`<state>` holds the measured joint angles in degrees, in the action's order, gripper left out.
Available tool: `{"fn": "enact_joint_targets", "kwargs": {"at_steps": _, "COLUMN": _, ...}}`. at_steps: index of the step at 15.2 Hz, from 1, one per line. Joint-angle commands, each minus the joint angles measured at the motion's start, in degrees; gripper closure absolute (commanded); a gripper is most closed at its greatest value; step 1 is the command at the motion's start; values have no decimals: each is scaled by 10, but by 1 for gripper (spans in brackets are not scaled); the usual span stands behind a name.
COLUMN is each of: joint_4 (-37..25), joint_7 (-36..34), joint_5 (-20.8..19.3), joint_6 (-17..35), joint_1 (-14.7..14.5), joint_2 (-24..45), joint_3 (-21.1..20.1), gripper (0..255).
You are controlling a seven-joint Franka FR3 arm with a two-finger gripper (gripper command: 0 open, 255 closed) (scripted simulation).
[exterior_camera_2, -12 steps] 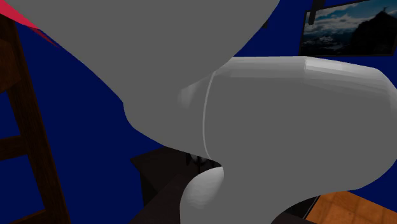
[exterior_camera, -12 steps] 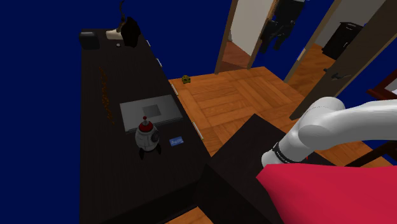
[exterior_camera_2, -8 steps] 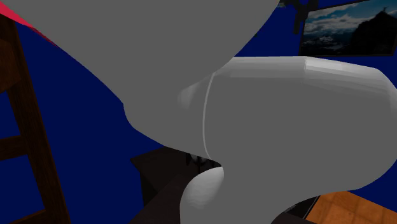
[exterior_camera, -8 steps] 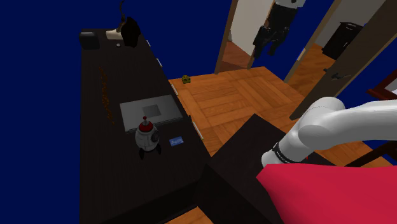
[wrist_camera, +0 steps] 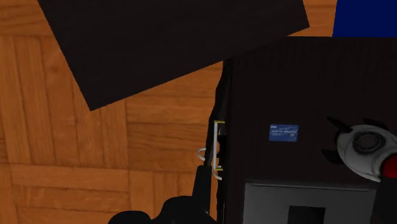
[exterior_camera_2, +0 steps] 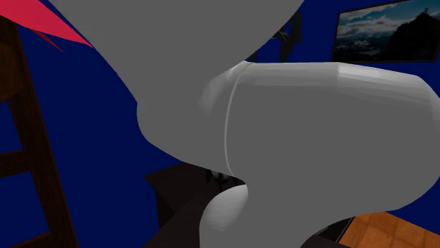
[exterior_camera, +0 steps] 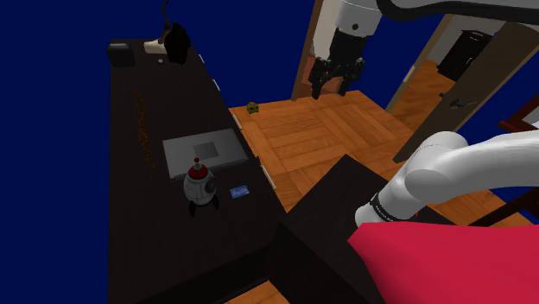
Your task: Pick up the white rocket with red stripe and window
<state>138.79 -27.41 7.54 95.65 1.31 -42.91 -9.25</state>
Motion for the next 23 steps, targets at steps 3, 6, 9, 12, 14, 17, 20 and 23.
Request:
{"fn": "enact_joint_targets", "kwargs": {"at_steps": 3, "joint_4": 13, "joint_7": -89, "joint_5": 32, "joint_6": 62, "joint_1": 1, "joint_2": 44, "joint_3": -59, "gripper": 0}}
{"fn": "enact_joint_targets", "kwargs": {"at_steps": 6, "joint_4": 7, "joint_7": -154, "joint_5": 46, "joint_6": 106, "joint_1": 5, "joint_2": 89, "joint_3": -101, "gripper": 0}}
{"fn": "enact_joint_targets", "kwargs": {"at_steps": 9, "joint_4": -7, "joint_7": -219, "joint_5": 51, "joint_6": 150, "joint_1": 14, "joint_2": 143, "joint_3": -143, "gripper": 0}}
{"fn": "enact_joint_targets", "kwargs": {"at_steps": 12, "joint_4": -30, "joint_7": -288, "joint_5": 45, "joint_6": 191, "joint_1": 27, "joint_2": 205, "joint_3": -183, "gripper": 0}}
{"fn": "enact_joint_targets", "kwargs": {"at_steps": 14, "joint_4": -50, "joint_7": -337, "joint_5": 32, "joint_6": 217, "joint_1": 36, "joint_2": 251, "joint_3": -209, "gripper": 0}}
{"fn": "enact_joint_targets", "kwargs": {"at_steps": 17, "joint_4": -86, "joint_7": -417, "joint_5": -2, "joint_6": 252, "joint_1": 49, "joint_2": 326, "joint_3": -244, "gripper": 0}}
{"fn": "enact_joint_targets", "kwargs": {"at_steps": 20, "joint_4": -129, "joint_7": -504, "joint_5": -55, "joint_6": 279, "joint_1": 56, "joint_2": 408, "joint_3": -269, "gripper": 0}}
{"fn": "enact_joint_targets", "kwargs": {"at_steps": 23, "joint_4": -181, "joint_7": -593, "joint_5": -117, "joint_6": 294, "joint_1": 47, "joint_2": 493, "joint_3": -275, "gripper": 0}}
